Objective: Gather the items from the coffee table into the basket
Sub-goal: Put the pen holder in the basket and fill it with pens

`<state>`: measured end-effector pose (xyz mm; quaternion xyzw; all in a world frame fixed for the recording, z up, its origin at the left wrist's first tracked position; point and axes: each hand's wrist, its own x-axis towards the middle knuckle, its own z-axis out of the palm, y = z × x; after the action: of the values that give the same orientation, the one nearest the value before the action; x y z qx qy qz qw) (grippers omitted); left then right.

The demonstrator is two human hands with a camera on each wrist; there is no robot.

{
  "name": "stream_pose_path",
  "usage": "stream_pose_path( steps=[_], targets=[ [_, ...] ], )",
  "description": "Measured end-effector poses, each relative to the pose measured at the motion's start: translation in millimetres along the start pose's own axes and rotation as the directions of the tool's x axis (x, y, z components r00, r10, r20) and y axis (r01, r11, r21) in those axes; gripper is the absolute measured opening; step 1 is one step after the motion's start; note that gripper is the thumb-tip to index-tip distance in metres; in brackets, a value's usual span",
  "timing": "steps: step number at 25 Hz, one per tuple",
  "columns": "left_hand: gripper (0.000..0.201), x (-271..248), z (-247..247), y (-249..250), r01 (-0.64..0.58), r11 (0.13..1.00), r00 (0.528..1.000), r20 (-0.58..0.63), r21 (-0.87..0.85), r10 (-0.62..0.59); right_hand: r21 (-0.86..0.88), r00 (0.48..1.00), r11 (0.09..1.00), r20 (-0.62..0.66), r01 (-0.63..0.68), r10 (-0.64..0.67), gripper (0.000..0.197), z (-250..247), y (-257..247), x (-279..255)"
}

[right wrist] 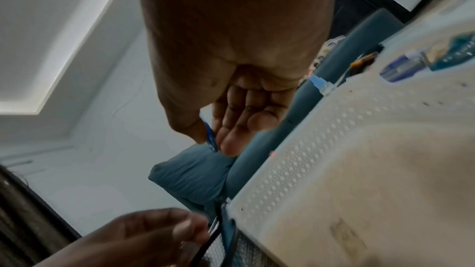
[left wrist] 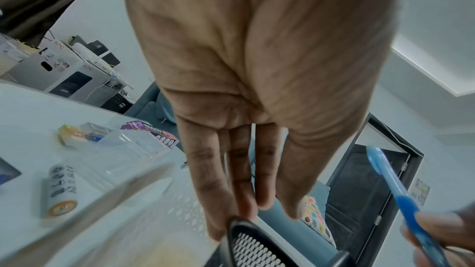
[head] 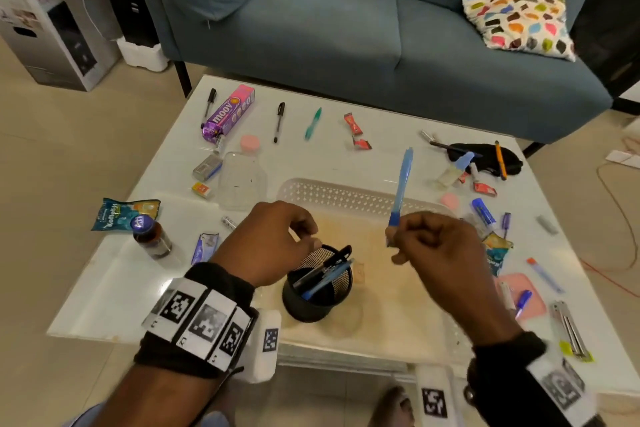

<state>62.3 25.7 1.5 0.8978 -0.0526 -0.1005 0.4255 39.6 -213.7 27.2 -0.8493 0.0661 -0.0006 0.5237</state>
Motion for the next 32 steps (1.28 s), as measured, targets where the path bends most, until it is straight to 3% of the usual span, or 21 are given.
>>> stream_pose_path(
  steps=[3, 6, 10, 16, 19, 22, 27, 32],
  targets=[
    [0.012, 0.0, -0.3, 6.0, -0.033, 0.996, 0.996, -0.085, -0.087, 0.025, 0.095, 0.997, 0.994, 0.05, 0.055, -0.06, 0.008, 14.2, 13.9, -20.2],
    [0.02, 0.1, -0.2, 14.2, -0.079, 0.965, 0.984, -0.175, -0.25, 0.035, 0.055, 0.98, 0.985, 0.105, 0.165, -0.17, 0.004, 25.1, 22.7, -15.9],
    [0.033, -0.8, 4.2, 26.9, -0.166, 0.89, 0.982, -0.155, -0.424, 0.109, -0.034, 0.942, 0.953, 0.164, 0.301, -0.292, 0.006, 27.5, 29.3, -11.0],
    [0.028, 1.9, 11.8, 34.5, -0.215, 0.87, 0.975, -0.141, -0.443, 0.17, -0.108, 0.918, 0.923, 0.201, 0.369, -0.343, 0.01, 28.1, 36.7, -9.6],
    [0.025, -0.4, 2.3, 28.8, -0.226, 0.88, 0.97, -0.181, -0.417, 0.163, -0.056, 0.925, 0.93, 0.145, 0.362, -0.351, 0.011, 25.3, 37.7, -5.9],
    [0.019, -3.2, -4.5, 15.7, -0.211, 0.939, 0.973, -0.148, -0.273, 0.176, -0.011, 0.935, 0.937, 0.073, 0.349, -0.347, 0.012, 18.2, 39.5, -2.3],
    [0.03, -4.3, 2.2, 5.3, -0.184, 0.983, 0.982, 0.027, -0.025, 0.185, -0.028, 0.935, 0.937, 0.083, 0.349, -0.346, 0.017, 8.7, 46.1, -0.5],
    [0.034, -3.1, 6.5, 8.2, -0.152, 0.988, 0.988, 0.043, 0.016, 0.151, -0.026, 0.937, 0.944, 0.131, 0.33, -0.324, 0.023, 11.6, 46.8, 1.0]
  ],
)
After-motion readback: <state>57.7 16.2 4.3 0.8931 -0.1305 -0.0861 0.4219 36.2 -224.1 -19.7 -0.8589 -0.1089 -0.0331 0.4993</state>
